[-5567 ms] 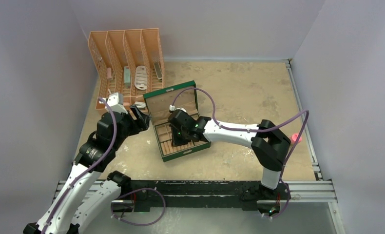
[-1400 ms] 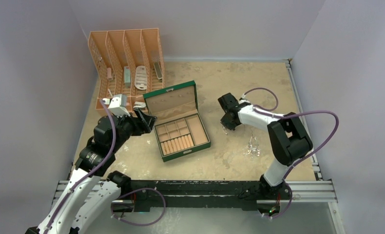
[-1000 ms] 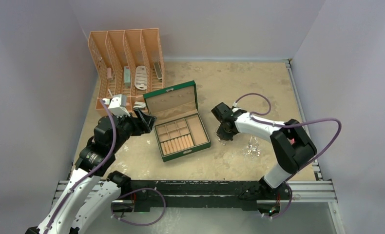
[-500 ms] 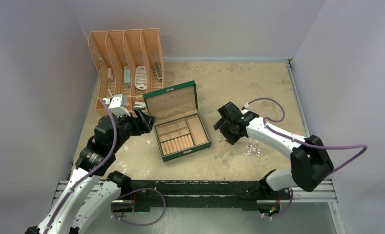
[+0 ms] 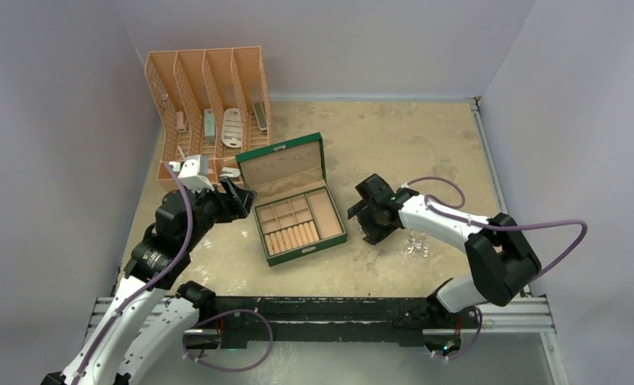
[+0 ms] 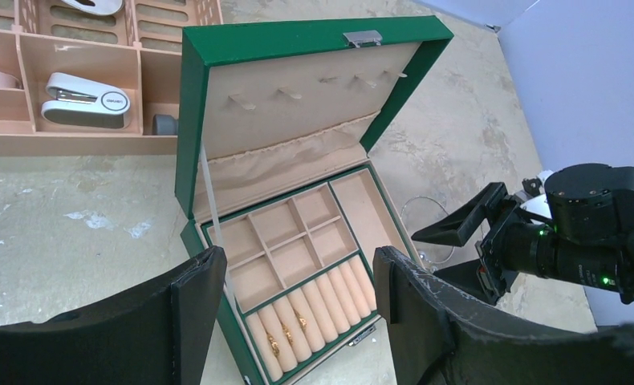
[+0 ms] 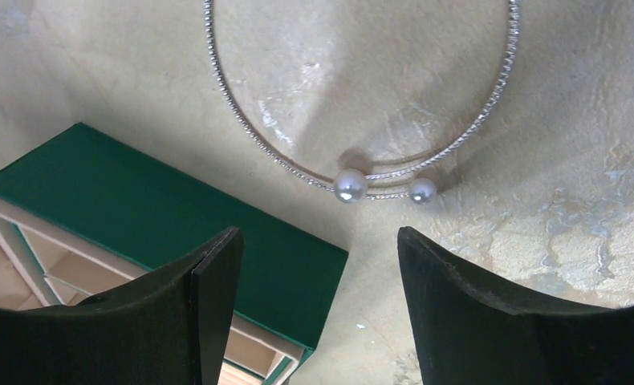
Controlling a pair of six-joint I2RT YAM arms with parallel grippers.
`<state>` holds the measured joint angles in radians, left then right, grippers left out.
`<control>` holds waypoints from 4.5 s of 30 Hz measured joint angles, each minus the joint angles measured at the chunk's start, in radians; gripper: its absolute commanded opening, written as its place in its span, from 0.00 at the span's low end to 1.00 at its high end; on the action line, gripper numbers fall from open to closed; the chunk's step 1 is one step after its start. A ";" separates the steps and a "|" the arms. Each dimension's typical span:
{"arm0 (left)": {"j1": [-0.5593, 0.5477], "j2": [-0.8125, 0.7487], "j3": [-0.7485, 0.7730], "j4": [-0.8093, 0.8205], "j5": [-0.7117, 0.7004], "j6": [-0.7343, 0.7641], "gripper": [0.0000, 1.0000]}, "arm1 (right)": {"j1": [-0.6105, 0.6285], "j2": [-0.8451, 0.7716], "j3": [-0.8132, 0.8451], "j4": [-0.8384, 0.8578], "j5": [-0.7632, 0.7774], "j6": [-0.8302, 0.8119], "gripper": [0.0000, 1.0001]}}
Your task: Organize the mixed jewelry
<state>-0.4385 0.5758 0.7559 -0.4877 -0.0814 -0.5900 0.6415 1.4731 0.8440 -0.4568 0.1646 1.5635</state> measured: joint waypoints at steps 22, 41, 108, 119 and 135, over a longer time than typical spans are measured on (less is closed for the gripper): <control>0.000 0.000 0.000 -0.008 -0.016 0.000 0.67 | 0.000 -0.007 -0.065 -0.039 0.107 0.176 0.67; 0.000 0.000 0.000 -0.008 -0.024 0.000 0.67 | 0.000 0.080 0.007 -0.085 0.140 0.043 0.27; 0.000 0.116 0.001 0.014 0.106 -0.003 0.67 | 0.064 -0.007 0.048 -0.186 0.295 0.081 0.15; 0.000 0.290 0.035 0.086 0.325 -0.090 0.67 | 0.051 -0.239 -0.020 -0.117 0.373 0.043 0.16; -0.040 0.573 0.042 0.503 0.637 -0.284 0.70 | 0.051 -0.540 -0.019 0.044 0.299 -0.176 0.18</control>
<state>-0.4789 1.1484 0.7975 0.0154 0.5560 -0.8742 0.6922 0.9329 0.8253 -0.4126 0.4637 1.3876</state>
